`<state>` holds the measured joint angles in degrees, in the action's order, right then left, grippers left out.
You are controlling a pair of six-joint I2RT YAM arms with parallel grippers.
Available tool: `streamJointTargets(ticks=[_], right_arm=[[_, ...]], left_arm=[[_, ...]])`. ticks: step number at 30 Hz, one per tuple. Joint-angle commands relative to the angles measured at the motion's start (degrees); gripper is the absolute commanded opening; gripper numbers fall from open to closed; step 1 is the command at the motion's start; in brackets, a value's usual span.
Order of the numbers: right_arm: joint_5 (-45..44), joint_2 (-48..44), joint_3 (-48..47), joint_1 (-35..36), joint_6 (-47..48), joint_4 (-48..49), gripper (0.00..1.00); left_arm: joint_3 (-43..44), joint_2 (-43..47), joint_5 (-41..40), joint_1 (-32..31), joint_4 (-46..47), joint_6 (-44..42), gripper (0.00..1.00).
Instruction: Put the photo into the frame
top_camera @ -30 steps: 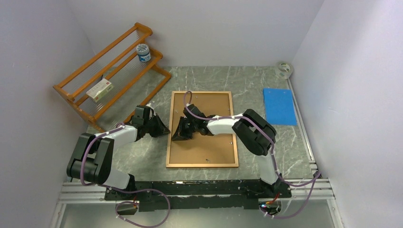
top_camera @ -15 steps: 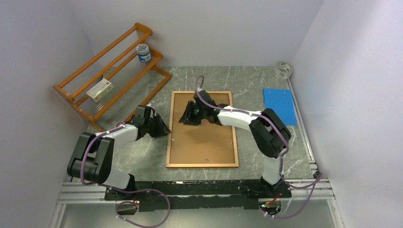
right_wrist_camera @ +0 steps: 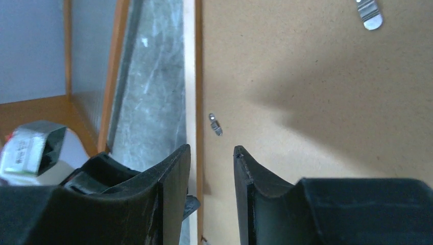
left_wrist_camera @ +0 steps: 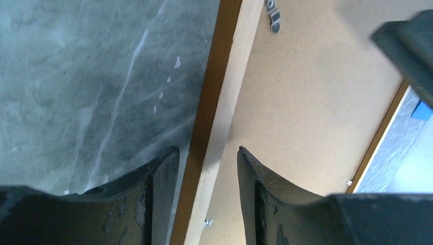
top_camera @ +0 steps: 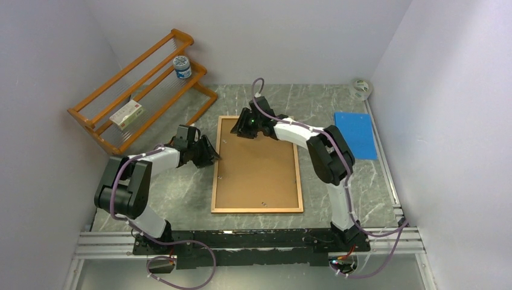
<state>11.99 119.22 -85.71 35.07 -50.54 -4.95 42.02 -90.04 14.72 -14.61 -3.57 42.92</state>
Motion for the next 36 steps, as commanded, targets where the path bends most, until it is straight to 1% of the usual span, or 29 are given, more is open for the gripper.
streamJointTargets(ticks=[1,5,10,15,22,28,34,36], right_arm=[[2.51,5.35,-5.03,0.26,-1.33,0.17,0.41],[6.88,8.77,-6.35,0.29,-3.92,2.86,0.38],[8.92,10.89,-7.16,0.43,-4.98,4.24,0.36],[10.86,13.28,-9.02,1.12,-5.77,3.15,0.34],[11.0,16.18,-11.65,2.07,-6.01,2.41,0.34],[12.78,17.74,-13.17,2.18,-6.82,3.59,0.33],[14.05,18.59,-13.44,2.58,-8.7,4.68,0.32],[14.25,18.23,-12.81,2.63,-9.54,4.63,0.3]], left_arm=[[2.04,-2.55,-0.42,-0.15,1.06,-0.12,0.47],[3.19,-4.41,-0.84,-0.15,-0.5,-1.03,0.34],[3.39,-5.1,-0.13,-0.2,-0.74,-1.85,0.27],[3.42,-5.46,0.87,-0.16,-0.69,-2.58,0.26],[3.07,-6.02,1.22,-0.16,-0.66,-2.69,0.25],[2.75,-6.0,1.45,-0.18,-0.45,-2.69,0.25],[2.35,-6.43,2.5,-0.18,0.48,-2.3,0.24],[2.19,-6.06,2.46,-0.22,0.39,-2.31,0.23]])
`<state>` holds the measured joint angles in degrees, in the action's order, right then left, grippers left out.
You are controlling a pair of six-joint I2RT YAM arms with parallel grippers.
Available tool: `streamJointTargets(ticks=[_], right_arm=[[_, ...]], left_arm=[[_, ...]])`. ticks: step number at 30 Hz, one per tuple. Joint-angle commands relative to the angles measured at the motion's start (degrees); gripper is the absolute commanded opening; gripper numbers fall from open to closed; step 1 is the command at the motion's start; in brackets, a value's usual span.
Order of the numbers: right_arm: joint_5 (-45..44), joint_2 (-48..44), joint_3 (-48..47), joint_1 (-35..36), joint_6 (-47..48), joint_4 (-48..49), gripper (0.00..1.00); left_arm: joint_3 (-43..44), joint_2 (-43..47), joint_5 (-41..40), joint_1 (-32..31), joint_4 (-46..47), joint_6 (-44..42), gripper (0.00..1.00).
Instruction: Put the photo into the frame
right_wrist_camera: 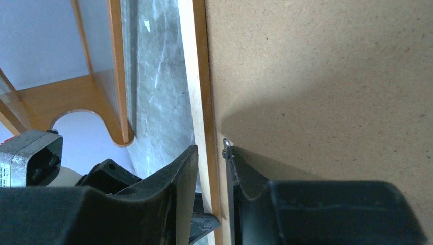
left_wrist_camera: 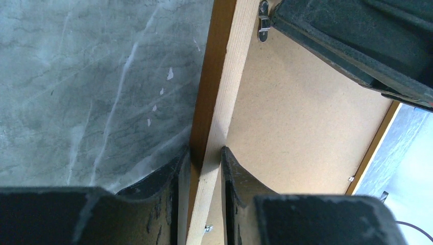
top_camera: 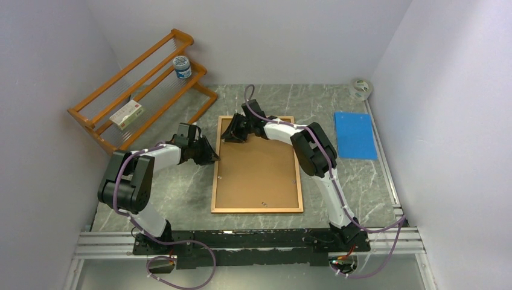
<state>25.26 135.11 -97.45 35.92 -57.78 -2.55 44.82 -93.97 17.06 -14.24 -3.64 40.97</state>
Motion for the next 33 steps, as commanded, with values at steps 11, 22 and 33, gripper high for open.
streamJointTargets(ticks=[11,22,33], right_arm=[[2.79,1.3,0.86,2.24,-4.71,4.32,0.15],[0.06,-0.28,2.66,2.84,-5.89,0.57,0.29],[-2.52,-2.09,4.16,3.01,-6.07,-2.54,0.33]], left_arm=[[-0.78,-2.88,-0.27,-0.54,0.58,-0.62,0.17],[-0.61,-3.22,-0.46,-0.55,0.53,-0.65,0.16],[-0.96,-2.88,-0.45,-0.57,0.67,-0.71,0.16]])
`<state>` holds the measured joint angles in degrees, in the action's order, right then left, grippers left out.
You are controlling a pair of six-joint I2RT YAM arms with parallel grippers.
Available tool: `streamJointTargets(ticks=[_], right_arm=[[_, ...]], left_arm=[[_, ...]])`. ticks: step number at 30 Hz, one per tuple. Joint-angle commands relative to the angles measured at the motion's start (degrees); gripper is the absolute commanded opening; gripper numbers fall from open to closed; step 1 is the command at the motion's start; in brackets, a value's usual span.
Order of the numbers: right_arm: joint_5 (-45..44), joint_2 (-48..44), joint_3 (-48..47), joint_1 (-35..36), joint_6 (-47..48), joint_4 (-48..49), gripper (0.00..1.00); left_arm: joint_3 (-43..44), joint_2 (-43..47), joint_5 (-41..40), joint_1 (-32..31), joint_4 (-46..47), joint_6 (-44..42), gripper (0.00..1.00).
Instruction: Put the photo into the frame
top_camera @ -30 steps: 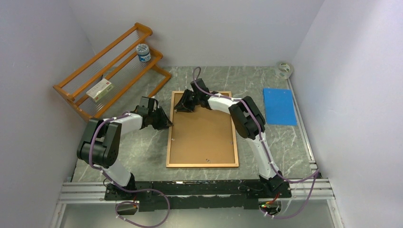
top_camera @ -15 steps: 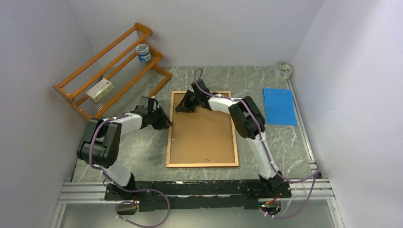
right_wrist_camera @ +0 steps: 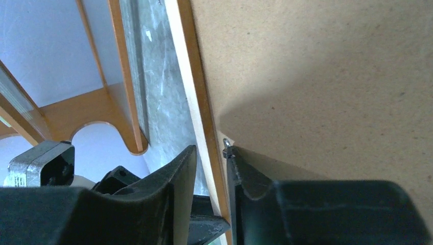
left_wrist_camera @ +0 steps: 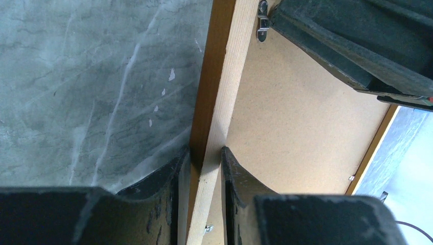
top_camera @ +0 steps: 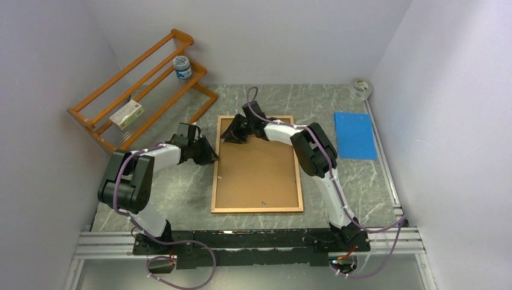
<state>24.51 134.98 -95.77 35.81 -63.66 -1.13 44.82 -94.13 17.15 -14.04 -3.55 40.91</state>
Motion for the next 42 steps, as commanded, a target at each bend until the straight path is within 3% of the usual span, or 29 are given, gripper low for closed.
streamJointTargets(ticks=[1,4,9,15,27,35,42], right_arm=[[-2.14,-2.26,2.85,3.2,-0.07,-3.96,0.35],[-2.41,-2.49,2.67,3.13,0.55,-5.15,0.39],[-1.78,-2.09,2.88,3.13,0.19,-4.94,0.26],[-1.08,-1.57,3.97,3.17,-0.59,-1.75,0.22],[-3.87,-0.92,4.95,2.31,0.03,5.29,0.23],[-4.78,-5.11,10.85,2.24,-0.55,13.72,0.36],[-8.2,-7.51,13.23,2.22,-1.45,10.15,0.31]], left_arm=[[-0.96,-2.79,-0.6,-0.73,0.57,-0.61,0.16],[-0.79,-3.18,-0.45,-0.73,0.66,-0.48,0.16],[-0.87,-3.26,-0.26,-0.76,1.0,-0.4,0.16],[-0.87,-3.15,-0.45,-0.73,0.65,-0.56,0.16],[-1.81,-2.64,-2.4,-0.72,0.38,-1.32,0.15],[-2.06,-2.58,-2.13,-0.72,0.65,-1.24,0.15],[-2.28,-2.55,-2.06,-0.72,1.09,-1.16,0.15]])
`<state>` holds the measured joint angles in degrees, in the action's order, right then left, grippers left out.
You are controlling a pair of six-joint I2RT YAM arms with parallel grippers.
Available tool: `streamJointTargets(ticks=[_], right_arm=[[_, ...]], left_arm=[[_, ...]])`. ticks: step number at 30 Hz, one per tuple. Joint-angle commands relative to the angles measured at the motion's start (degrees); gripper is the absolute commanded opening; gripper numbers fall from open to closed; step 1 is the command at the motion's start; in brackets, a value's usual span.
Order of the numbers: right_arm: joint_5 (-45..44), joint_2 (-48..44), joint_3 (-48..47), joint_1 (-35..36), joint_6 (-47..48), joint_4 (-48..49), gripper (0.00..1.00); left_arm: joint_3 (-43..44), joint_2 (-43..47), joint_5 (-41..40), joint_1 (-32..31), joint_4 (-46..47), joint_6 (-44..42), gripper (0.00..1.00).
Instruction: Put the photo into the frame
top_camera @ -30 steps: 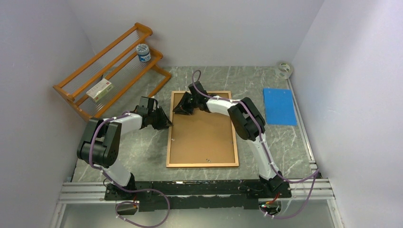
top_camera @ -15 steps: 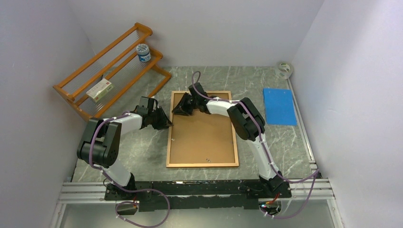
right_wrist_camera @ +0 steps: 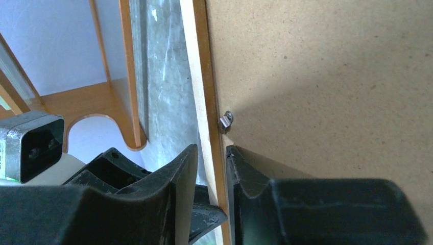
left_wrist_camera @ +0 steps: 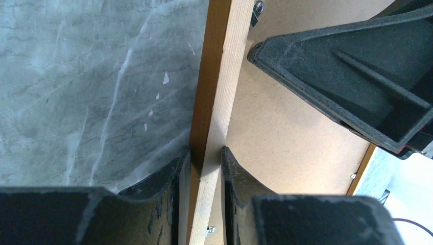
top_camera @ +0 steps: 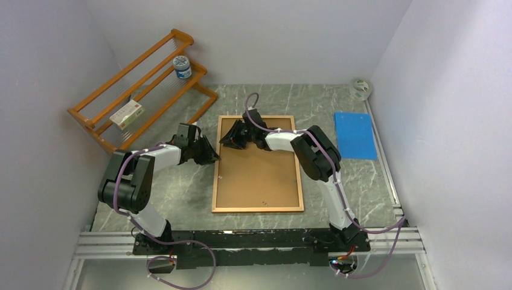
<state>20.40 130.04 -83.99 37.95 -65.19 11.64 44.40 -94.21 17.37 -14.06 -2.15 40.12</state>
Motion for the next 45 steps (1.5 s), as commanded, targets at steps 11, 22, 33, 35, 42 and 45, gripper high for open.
streamJointTargets(ticks=[11,22,33,35,42,45], right_arm=[[-3.74,1.38,-1.4,0.05,-0.97,-1.33,0.27],[-5.03,4.43,-5.52,-0.16,-0.71,-1.29,0.28],[-4.67,0.9,-1.69,-0.14,-0.51,3.73,0.31],[-5.09,-3.06,1.19,-0.36,0.94,4.95,0.32],[-8.08,-11.78,5.78,-4.44,5.39,-0.32,0.44],[-7.52,-11.39,5.78,-7.29,5.41,-1.71,0.46]], left_arm=[[-2.33,-2.38,-2.47,-0.7,-0.4,-0.46,0.15],[-3.65,-2.14,-2.13,-0.7,-0.06,-0.82,0.14],[-4.1,-0.88,-2.59,-0.68,-0.47,-0.83,0.14],[-3.99,-0.31,-2.71,-0.63,-0.53,-0.47,0.15],[-3.49,-0.09,-2.08,-0.52,-0.39,0.42,0.22],[-3.52,-0.59,-2.05,-0.52,-0.4,0.28,0.26]])
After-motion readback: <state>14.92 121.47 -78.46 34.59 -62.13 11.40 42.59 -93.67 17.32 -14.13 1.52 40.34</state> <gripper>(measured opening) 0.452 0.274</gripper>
